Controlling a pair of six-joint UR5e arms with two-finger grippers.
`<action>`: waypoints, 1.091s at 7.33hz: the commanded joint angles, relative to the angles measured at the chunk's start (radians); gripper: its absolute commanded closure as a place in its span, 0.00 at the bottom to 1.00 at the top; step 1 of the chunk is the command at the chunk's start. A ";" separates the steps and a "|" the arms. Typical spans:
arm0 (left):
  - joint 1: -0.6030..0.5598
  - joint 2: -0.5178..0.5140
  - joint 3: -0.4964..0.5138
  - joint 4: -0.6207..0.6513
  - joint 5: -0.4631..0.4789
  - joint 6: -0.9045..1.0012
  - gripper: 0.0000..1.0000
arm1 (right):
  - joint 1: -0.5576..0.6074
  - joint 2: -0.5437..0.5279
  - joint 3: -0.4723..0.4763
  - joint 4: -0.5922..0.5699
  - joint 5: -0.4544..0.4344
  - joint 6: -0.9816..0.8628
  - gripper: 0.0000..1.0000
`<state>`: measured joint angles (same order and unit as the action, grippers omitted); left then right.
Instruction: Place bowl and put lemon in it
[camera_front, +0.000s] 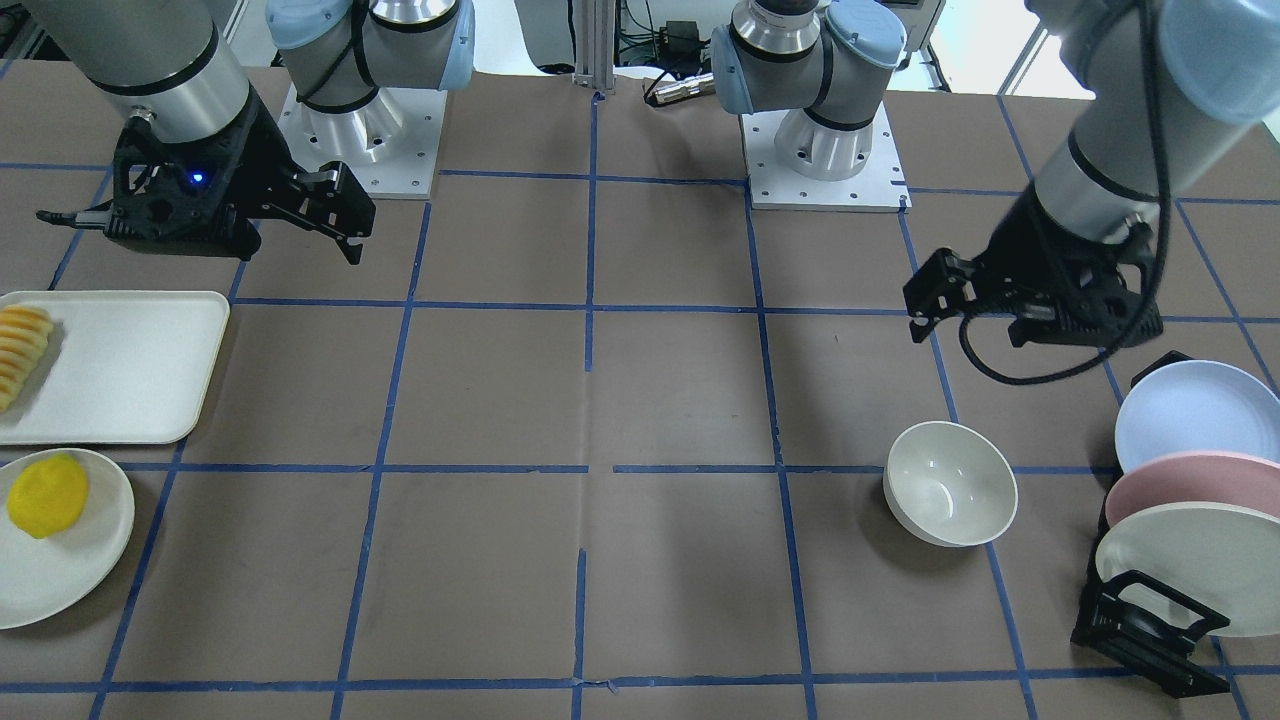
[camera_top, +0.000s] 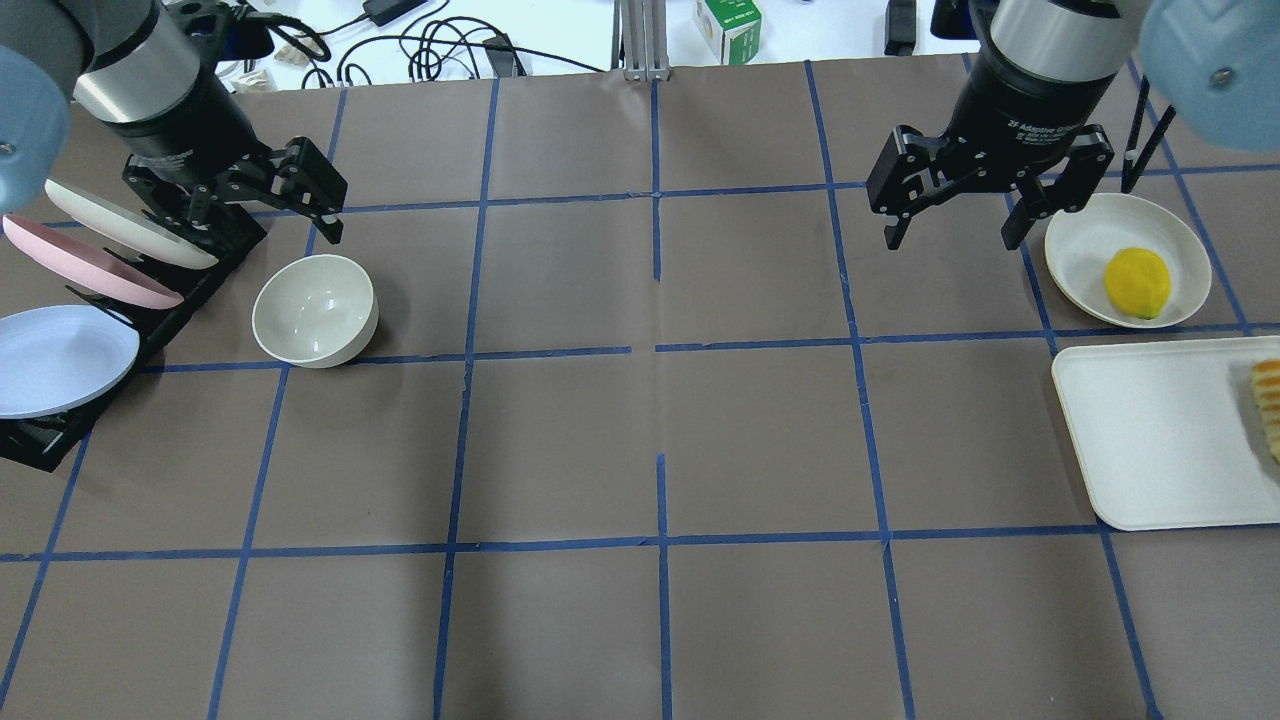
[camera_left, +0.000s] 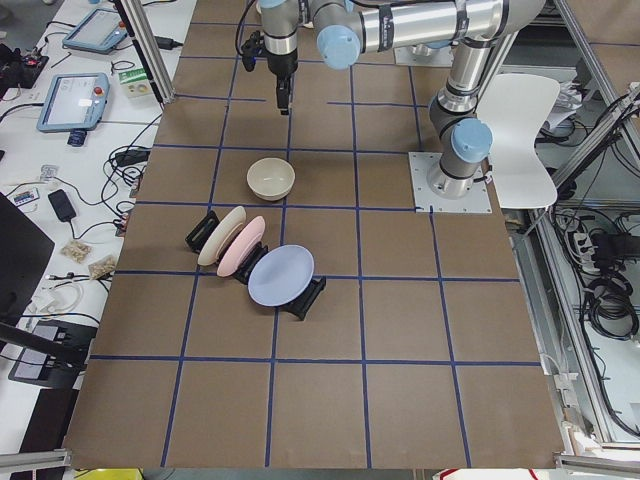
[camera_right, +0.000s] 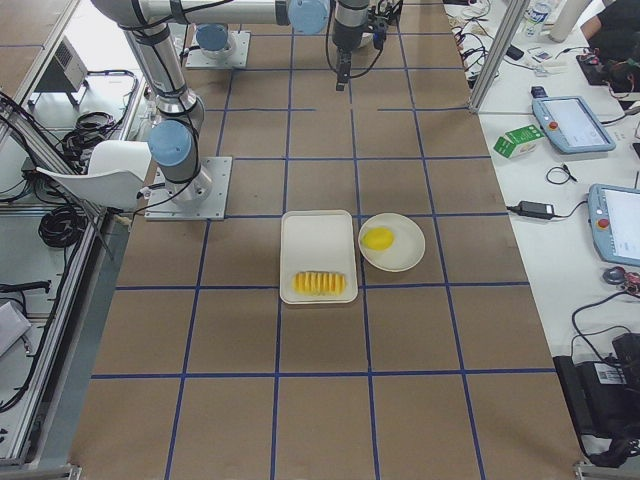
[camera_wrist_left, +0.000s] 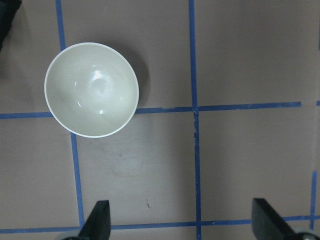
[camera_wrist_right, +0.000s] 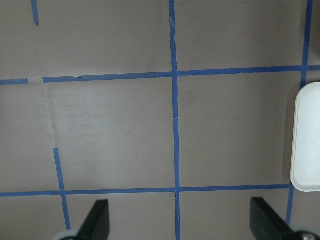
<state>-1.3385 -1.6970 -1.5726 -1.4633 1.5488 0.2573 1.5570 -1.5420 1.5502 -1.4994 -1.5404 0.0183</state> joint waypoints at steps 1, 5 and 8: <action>0.094 -0.128 -0.012 0.117 0.000 0.133 0.00 | -0.001 -0.003 0.011 -0.015 -0.001 0.002 0.00; 0.143 -0.265 -0.101 0.374 0.001 0.204 0.00 | -0.002 -0.003 0.014 -0.013 0.000 0.003 0.00; 0.176 -0.316 -0.156 0.465 -0.001 0.271 0.00 | -0.029 -0.003 0.014 -0.009 0.000 0.000 0.00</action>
<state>-1.1699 -1.9962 -1.7017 -1.0335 1.5497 0.5203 1.5450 -1.5447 1.5645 -1.5106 -1.5401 0.0201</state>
